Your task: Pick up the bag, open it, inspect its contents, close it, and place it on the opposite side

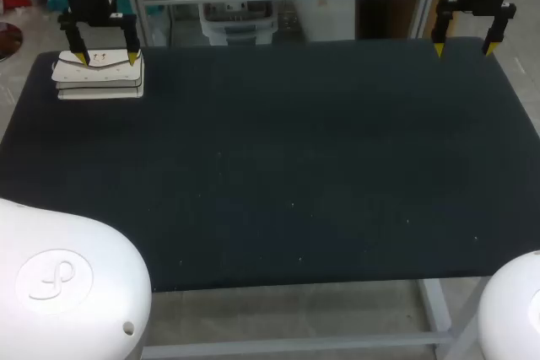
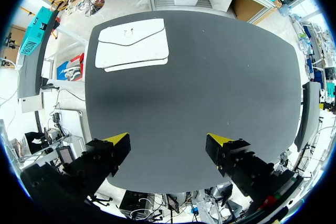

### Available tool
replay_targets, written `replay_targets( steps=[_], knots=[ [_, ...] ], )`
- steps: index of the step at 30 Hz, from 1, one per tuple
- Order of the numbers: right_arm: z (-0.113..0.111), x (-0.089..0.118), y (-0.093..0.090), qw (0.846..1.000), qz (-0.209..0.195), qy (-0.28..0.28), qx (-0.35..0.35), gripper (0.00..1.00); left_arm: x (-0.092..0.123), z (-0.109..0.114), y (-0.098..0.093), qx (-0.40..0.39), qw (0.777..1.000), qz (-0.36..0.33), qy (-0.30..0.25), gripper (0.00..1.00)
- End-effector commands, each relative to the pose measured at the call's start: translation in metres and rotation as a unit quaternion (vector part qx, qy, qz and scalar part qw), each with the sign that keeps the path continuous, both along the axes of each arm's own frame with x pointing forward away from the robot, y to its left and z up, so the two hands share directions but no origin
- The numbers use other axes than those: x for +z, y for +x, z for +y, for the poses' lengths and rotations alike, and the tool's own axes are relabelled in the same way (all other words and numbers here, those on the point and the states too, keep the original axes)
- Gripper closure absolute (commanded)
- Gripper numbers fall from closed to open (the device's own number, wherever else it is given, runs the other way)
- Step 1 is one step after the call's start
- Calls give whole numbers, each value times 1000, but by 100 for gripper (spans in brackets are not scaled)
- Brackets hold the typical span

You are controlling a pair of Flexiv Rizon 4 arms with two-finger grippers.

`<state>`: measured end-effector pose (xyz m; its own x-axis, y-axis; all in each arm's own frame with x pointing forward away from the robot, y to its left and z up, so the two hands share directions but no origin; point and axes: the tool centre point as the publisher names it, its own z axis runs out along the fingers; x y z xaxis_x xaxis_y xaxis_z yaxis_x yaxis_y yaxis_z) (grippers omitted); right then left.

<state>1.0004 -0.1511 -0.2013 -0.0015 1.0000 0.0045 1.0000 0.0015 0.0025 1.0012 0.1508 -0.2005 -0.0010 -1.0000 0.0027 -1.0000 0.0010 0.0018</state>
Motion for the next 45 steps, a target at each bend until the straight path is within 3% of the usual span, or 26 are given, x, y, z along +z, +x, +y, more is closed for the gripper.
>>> replay_targets(
  steps=[1, 17, 21, 26, 33, 40, 43, 45],
  knots=[
    [0, 1, 0, 1000, 0, -1, 0, 0, 0, 0, 0, 0, 1000, 0, 1, 0],
    [0, 1, 0, 1000, 0, -1, 0, 0, 1, 0, 0, -4, 1000, -4, 4, 0],
    [10, 12, -3, 994, -79, -20, 69, 0, 2, 6, 1, -19, 1000, -16, -17, 0],
    [26, 15, -13, 965, -187, 19, 181, 0, -1, 25, 4, -22, 998, -27, -48, 0],
    [39, -1, -33, 912, -283, 71, 287, 0, -15, 58, 14, -17, 992, -22, -121, 0],
    [52, -20, -50, 863, -302, 135, 381, 0, -29, 77, 24, 3, 990, -10, -140, 0],
    [58, -28, -53, 854, -277, 182, 401, 0, -31, 78, 26, 7, 990, -10, -142, 0],
    [58, -28, -53, 854, -277, 182, 401, 0, -32, 81, 29, 26, 991, -4, -134, 0]
  ],
)
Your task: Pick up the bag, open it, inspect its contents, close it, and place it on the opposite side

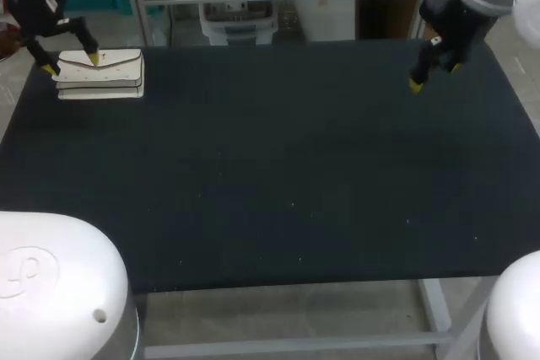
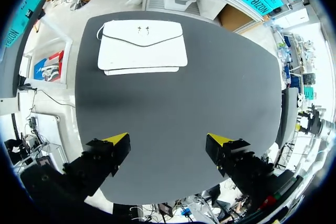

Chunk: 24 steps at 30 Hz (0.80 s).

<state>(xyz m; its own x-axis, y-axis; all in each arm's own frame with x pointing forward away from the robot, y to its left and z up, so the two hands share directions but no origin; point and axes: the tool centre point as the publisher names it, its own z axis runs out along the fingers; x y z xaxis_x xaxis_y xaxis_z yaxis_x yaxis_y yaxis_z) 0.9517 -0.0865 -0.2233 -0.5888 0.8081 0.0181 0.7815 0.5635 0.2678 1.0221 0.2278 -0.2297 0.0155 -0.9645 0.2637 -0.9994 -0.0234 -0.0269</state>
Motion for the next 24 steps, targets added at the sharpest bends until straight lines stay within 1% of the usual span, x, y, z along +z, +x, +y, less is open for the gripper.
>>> replay_targets(
  steps=[1, 10, 12, 14, 15, 17, 18, 19, 20, 22, 23, 24],
  knots=[
    [-7, -6, -4, 971, -118, 165, 128, 0, -3, 4, 8, 13, 1000, 14, -2, 0],
    [-7, -6, -4, 971, -118, 165, 128, 0, -3, 4, 8, 13, 1000, 14, -2, 0],
    [-7, -6, -4, 971, -118, 165, 128, 0, -11, 8, 14, 15, 999, 16, -29, 0],
    [0, -6, -5, 962, -140, 171, 159, 0, -19, 14, 19, 16, 998, 17, -54, 0],
    [5, -7, -7, 956, -141, 180, 183, 0, -22, 18, 22, 13, 998, 14, -60, 0],
    [11, -9, -11, 952, -146, 181, 199, 0, -28, 28, 27, 17, 997, 16, -69, 0],
    [14, -11, -13, 946, -146, 188, 218, 0, -31, 34, 32, 17, 997, 17, -78, 0],
    [15, -13, -14, 945, -147, 188, 224, 0, -37, 43, 37, 24, 997, 19, -74, 0],
    [17, -15, -16, 941, -149, 192, 235, 0, -40, 49, 41, 20, 996, 20, -90, 0],
    [21, -19, -21, 934, -152, 203, 253, 0, -47, 61, 49, 24, 996, 24, -87, 0],
    [23, -21, -23, 929, -153, 208, 264, 0, -51, 67, 54, 23, 994, 26, -100, 0],
    [25, -23, -25, 926, -154, 211, 273, 0, -54, 75, 58, 28, 994, 28, -97, 0]
  ],
)
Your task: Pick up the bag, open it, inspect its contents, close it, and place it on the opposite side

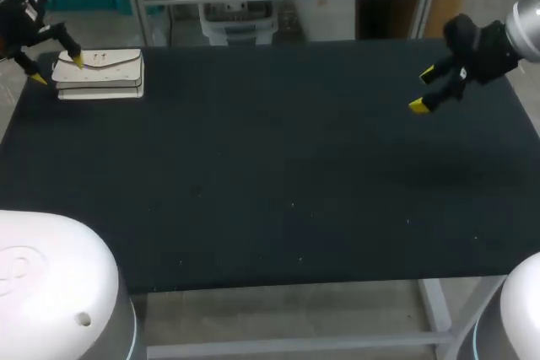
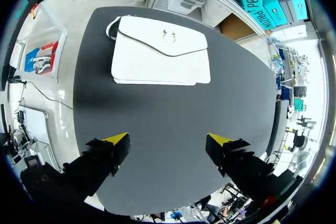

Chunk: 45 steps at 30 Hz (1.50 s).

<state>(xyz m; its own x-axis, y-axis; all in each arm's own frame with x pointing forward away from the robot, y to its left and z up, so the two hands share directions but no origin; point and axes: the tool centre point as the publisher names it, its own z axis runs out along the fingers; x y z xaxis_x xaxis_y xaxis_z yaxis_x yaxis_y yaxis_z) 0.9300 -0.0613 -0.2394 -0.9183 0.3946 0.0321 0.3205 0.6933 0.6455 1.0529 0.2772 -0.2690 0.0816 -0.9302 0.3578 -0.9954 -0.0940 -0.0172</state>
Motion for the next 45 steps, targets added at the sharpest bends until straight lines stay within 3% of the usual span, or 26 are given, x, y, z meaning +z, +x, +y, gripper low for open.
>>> replay_targets(
  steps=[1, 11, 16, 19, 24, 26, 31, 38, 45],
  knots=[
    [2, -10, -5, 998, -22, 47, 32, 0, -17, 30, 31, -9, 999, 24, -48, 0],
    [8, -27, -15, 991, -42, 66, 109, 0, -43, 63, 69, 3, 997, 29, -65, 0],
    [10, -32, -22, 986, -54, 67, 139, 0, -58, 72, 88, 20, 995, 50, -85, 12],
    [13, -34, -26, 985, -55, 68, 151, 0, -64, 74, 95, 25, 992, 58, -105, 24],
    [20, -40, -30, 981, -51, 67, 175, 0, -70, 68, 101, 23, 990, 67, -120, 25],
    [23, -43, -31, 980, -48, 67, 183, 0, -74, 67, 103, 23, 989, 73, -125, 36],
    [28, -51, -31, 977, -40, 68, 200, 0, -78, 62, 101, 22, 987, 77, -138, 51],
    [37, -63, -20, 981, -55, 1, 186, 0, -75, 53, 95, 16, 987, 78, -143, 53],
    [40, -72, -12, 982, -58, -14, 180, 0, -72, 46, 92, 10, 986, 81, -146, 56]
  ],
)
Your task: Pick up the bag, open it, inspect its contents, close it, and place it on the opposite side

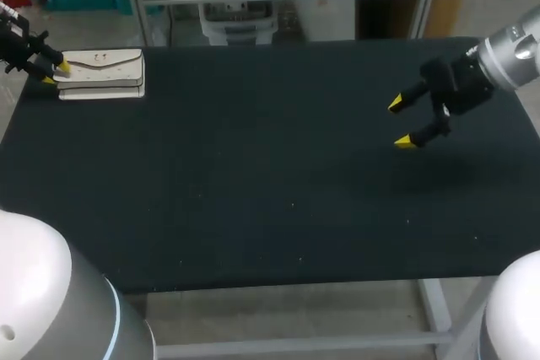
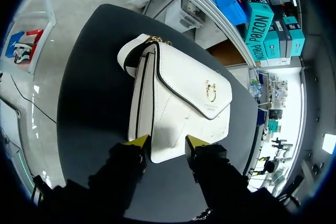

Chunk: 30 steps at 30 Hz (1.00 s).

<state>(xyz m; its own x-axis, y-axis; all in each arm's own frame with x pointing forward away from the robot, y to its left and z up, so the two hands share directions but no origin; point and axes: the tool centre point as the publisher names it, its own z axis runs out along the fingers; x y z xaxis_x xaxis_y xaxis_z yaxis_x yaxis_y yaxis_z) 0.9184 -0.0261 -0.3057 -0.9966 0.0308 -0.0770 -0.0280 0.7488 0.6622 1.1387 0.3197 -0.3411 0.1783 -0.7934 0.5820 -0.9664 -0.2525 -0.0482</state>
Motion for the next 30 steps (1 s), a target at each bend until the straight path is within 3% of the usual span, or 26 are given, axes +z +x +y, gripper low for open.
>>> replay_targets(
  steps=[1, 7, 9, 11, 13, 15, 16, 17, 24, 30],
  knots=[
    [5, -7, 1, 1000, -5, -13, -8, 0, 0, 2, 6, -81, 990, 108, -31, 56],
    [6, -15, 5, 1000, -3, -21, -11, 0, -3, -1, 6, -83, 989, 115, -36, 58],
    [7, -16, 6, 1000, -2, -20, -11, 0, -5, -3, 6, -84, 989, 120, -36, 61],
    [8, -17, 6, 1000, -2, -19, -10, 0, -7, -4, 6, -83, 988, 126, -34, 71],
    [8, -17, 6, 1000, -1, -19, -11, 0, -12, -3, 6, -79, 988, 131, -37, 69],
    [7, -18, 6, 1000, -1, -20, -11, 0, -15, -2, 6, -74, 987, 134, -40, 79],
    [7, -18, 6, 1000, 0, -20, -11, 0, -17, -2, 6, -72, 987, 135, -41, 93],
    [6, -18, 6, 1000, 0, -20, -12, 0, -17, -1, 6, -71, 987, 135, -41, 100],
    [4, -18, 5, 1000, 0, -21, -23, 0, -13, -8, -5, -82, 988, 127, -41, 100],
    [3, -17, 6, 999, 0, -20, -28, 0, -9, -33, -34, -126, 985, 107, -59, 100]
  ],
)
